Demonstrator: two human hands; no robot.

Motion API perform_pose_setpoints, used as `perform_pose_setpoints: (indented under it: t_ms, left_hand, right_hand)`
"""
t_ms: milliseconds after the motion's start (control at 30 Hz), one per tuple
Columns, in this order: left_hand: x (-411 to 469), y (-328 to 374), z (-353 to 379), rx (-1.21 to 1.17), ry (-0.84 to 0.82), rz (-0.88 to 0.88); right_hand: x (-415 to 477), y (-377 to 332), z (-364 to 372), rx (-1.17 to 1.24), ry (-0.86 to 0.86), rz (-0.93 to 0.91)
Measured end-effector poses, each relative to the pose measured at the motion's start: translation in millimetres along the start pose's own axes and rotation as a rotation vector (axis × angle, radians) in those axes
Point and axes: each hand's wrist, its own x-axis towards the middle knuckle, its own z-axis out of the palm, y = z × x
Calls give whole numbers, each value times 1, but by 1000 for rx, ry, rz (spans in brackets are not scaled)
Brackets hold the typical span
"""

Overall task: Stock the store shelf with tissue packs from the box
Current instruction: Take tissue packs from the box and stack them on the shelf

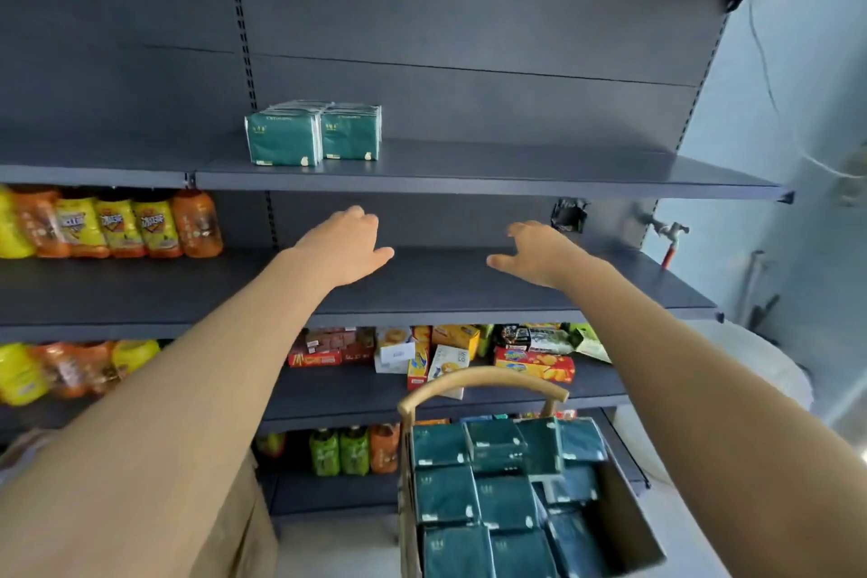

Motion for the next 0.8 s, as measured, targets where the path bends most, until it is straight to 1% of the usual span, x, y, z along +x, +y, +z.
perform_pose_setpoints:
  t_ms: [200,367,600,800]
  left_hand:
    - [-34,51,60,-37,-47,-32]
    - [-41,96,128,-58,-101,-57]
    - [-41,140,242,-77,-302,-166]
    - [-58,162,318,-98,-505,-254]
  right_hand:
    - [-43,55,53,-11,-105,30]
    - [-54,109,117,-28,-213,-21]
    - [-40,182,219,21,-487,-70]
    - [-38,205,296,59,-661,-84]
